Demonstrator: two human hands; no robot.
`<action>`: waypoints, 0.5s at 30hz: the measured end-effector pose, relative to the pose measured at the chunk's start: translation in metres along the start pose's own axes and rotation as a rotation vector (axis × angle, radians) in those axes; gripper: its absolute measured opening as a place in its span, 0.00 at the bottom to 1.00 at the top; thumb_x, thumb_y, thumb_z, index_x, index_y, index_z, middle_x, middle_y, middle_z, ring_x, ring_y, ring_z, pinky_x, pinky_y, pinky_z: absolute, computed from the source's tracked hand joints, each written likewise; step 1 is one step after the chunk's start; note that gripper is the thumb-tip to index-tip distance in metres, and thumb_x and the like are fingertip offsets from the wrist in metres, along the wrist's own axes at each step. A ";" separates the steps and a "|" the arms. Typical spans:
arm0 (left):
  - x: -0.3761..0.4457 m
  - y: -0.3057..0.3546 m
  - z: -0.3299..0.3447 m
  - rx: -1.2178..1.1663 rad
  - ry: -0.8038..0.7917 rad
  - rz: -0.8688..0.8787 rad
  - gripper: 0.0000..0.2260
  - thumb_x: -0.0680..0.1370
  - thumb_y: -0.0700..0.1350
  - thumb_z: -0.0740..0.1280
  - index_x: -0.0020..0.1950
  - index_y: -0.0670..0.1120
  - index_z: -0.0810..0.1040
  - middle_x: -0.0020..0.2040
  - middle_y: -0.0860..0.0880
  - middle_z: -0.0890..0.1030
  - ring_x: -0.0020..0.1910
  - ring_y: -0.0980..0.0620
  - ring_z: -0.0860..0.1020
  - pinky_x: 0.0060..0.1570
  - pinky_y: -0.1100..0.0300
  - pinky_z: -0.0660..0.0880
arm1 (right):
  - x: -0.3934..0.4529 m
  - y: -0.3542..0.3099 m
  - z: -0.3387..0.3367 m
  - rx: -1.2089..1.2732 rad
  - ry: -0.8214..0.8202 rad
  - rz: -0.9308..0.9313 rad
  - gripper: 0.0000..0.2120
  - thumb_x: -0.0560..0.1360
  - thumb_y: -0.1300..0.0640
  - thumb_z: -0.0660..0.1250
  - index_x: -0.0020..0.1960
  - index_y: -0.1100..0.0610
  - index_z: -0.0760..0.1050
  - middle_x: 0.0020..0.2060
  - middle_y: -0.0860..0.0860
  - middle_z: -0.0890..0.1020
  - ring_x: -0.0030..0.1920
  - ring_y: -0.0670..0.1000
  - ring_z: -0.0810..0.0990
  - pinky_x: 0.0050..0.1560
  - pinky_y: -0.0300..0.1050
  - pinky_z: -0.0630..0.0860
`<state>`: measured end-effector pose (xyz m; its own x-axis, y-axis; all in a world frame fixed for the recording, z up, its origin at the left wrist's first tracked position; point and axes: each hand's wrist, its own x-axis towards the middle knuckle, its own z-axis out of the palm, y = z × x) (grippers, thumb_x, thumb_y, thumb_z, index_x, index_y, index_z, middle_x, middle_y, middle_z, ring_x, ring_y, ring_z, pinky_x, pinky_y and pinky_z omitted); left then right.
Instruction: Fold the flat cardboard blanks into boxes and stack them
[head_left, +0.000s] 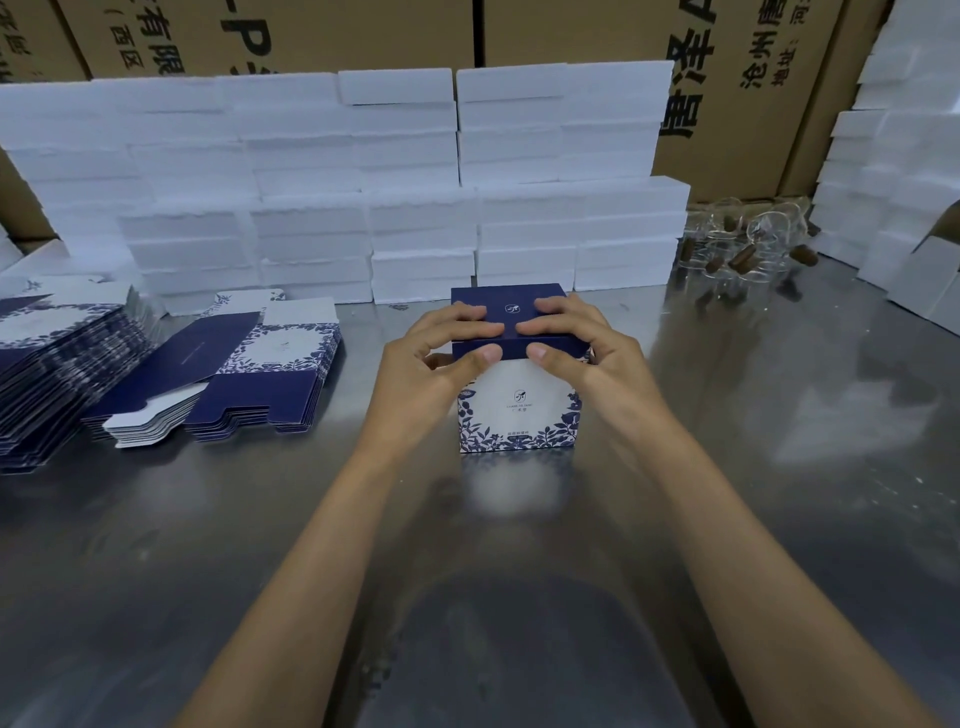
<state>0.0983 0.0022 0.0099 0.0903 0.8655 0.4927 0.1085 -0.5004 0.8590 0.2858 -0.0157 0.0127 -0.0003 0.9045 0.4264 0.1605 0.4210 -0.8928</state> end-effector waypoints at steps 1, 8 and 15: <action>0.000 -0.001 -0.002 -0.032 -0.009 -0.010 0.10 0.74 0.37 0.74 0.52 0.49 0.85 0.60 0.53 0.82 0.67 0.60 0.74 0.49 0.65 0.78 | -0.001 0.001 -0.002 0.016 -0.017 0.000 0.10 0.77 0.69 0.71 0.56 0.59 0.82 0.67 0.53 0.77 0.68 0.36 0.71 0.68 0.36 0.69; -0.004 0.000 -0.006 -0.108 -0.034 -0.038 0.10 0.77 0.34 0.70 0.54 0.47 0.83 0.65 0.51 0.80 0.69 0.61 0.73 0.51 0.68 0.76 | -0.002 0.007 -0.002 0.156 0.018 0.025 0.09 0.78 0.69 0.68 0.53 0.59 0.83 0.72 0.49 0.74 0.74 0.44 0.69 0.74 0.49 0.68; -0.016 -0.001 0.010 -0.194 0.149 -0.038 0.11 0.77 0.33 0.69 0.56 0.45 0.83 0.68 0.47 0.77 0.66 0.58 0.77 0.61 0.66 0.74 | -0.011 0.014 0.007 -0.251 0.365 -0.174 0.13 0.78 0.68 0.69 0.53 0.52 0.85 0.63 0.49 0.81 0.66 0.50 0.77 0.68 0.53 0.73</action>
<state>0.1065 -0.0110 -0.0002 -0.0591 0.8846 0.4626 -0.0844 -0.4662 0.8806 0.2814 -0.0192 -0.0053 0.2912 0.7197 0.6303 0.4228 0.4942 -0.7596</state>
